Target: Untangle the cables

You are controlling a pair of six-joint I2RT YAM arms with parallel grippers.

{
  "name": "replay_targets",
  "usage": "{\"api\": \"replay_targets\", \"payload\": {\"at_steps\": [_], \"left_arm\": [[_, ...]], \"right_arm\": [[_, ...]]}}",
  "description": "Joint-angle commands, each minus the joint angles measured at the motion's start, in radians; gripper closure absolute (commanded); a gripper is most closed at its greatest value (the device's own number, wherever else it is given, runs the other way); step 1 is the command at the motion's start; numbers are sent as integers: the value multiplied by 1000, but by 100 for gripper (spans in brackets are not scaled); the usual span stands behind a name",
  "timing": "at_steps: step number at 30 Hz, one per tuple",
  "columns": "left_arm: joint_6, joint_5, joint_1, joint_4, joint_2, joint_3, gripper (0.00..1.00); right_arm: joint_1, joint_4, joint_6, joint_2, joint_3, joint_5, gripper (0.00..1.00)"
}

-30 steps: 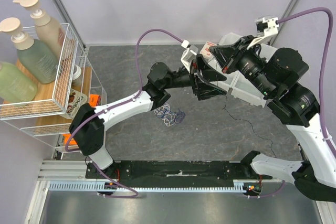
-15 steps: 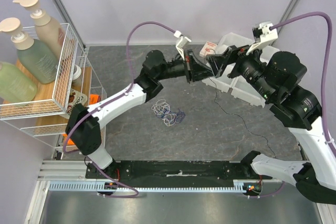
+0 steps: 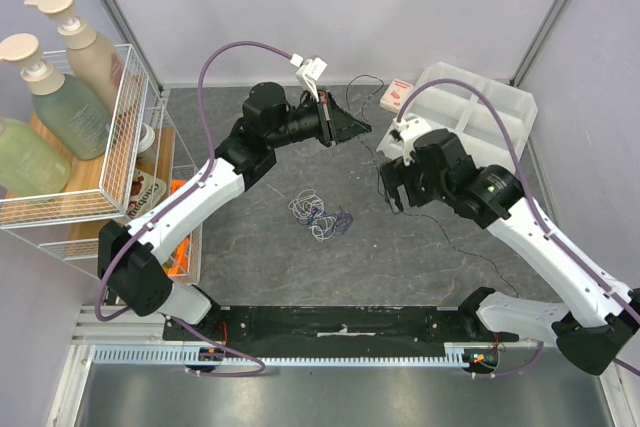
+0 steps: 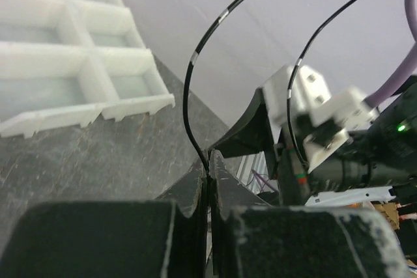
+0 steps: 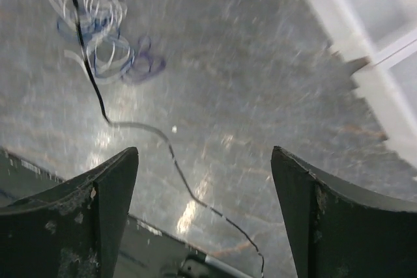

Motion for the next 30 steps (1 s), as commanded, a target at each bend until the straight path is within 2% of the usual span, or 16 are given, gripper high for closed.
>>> {"api": "replay_targets", "payload": {"at_steps": [1, 3, 6, 11, 15, 16, 19, 20, 26, 30], "left_arm": [[43, -26, 10, -81, -24, 19, 98], [43, -27, 10, -87, -27, 24, 98], [55, -35, 13, -100, -40, 24, 98], [90, -60, 19, -127, -67, 27, 98], [96, -67, 28, -153, -87, 22, 98], [98, -66, 30, -152, -95, 21, 98], [98, -77, 34, -159, -104, 13, 98], [98, -84, 34, -167, -107, 8, 98], [61, -86, 41, -198, -95, -39, 98], [8, -60, 39, -176, -84, -70, 98]], "right_arm": [[0, -37, -67, -22, -61, -171, 10], [0, -49, -62, -15, -84, -225, 11], [2, -59, -23, -11, -122, -204, 15], [2, -89, 14, 17, -162, -180, 29], [0, -37, 10, 8, -173, -124, 46], [2, -4, -1, 3, -180, -117, 54], [0, 72, -38, 14, -109, -111, 97], [0, 92, -41, 23, -52, -117, 100], [0, 254, 0, 96, 334, -157, 100], [0, 346, 46, 107, 430, -153, 100]]}}
